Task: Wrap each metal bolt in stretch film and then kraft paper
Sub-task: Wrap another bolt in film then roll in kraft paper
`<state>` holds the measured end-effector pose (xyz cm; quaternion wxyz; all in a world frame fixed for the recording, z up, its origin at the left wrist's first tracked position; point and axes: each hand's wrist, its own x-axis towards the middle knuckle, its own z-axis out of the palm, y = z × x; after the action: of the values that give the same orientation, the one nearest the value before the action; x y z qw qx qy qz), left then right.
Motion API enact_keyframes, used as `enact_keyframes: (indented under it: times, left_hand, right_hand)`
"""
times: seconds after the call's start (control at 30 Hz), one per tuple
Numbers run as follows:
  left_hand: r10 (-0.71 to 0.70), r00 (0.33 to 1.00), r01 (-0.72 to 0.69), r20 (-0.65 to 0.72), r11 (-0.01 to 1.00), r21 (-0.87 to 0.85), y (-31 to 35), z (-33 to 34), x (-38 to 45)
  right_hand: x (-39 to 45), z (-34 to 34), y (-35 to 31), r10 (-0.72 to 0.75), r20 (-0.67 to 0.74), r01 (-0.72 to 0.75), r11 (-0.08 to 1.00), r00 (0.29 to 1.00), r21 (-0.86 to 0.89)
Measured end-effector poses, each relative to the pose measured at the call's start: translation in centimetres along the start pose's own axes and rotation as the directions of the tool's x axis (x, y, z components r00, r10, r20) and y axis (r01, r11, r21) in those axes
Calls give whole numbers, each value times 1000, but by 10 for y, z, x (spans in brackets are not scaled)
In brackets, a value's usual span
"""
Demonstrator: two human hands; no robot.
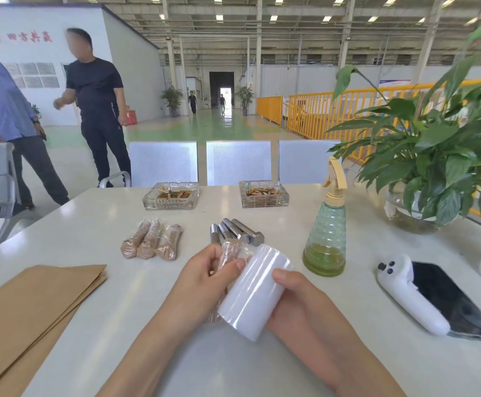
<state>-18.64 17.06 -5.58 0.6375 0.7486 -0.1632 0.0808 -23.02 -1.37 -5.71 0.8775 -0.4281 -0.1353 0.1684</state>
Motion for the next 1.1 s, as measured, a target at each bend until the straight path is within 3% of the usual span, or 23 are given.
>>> enact_keyframes:
  times: [0.1,0.33,0.4,0.5,0.63,0.73,0.87,1.0,1.1]
  left_hand:
    - [8,998,-6,67,1000,-30,-2,0,-4]
    - [-7,999,10,-31,995,100,-5,0,-1]
    - [-146,988,148,-55,988,37,-6,0,3]
    - [-349,936,352,47,918,-183,-6,2,8]
    - [-181,975,194,128,976,-101,-9,-4,-1]
    - [-114,983,133,140,982,-132,-11,-5,-2]
    - [-57,994,62,92,997,-47,-11,-3,-2]
    - [41,999,-44,21,983,178,-16,-2,-2]
    - [77,997,-73,-9,964,254,-21,-1,-1]
  right_hand:
    - [10,1,4,35,-4,-35,999,999,30]
    - [19,-1,6,42,11,-42,999,999,7]
    - [21,-1,8,44,24,-43,998,999,-34]
    - [21,-2,8,37,-36,-41,990,999,-132]
    - [14,-7,4,25,-109,-32,997,994,-66]
    - [9,-5,1,31,-68,-33,999,997,-28]
    - [7,-4,2,30,-27,-29,999,999,20]
    - [11,-1,5,50,16,-50,999,999,12]
    - [14,-2,6,63,35,-64,998,997,7]
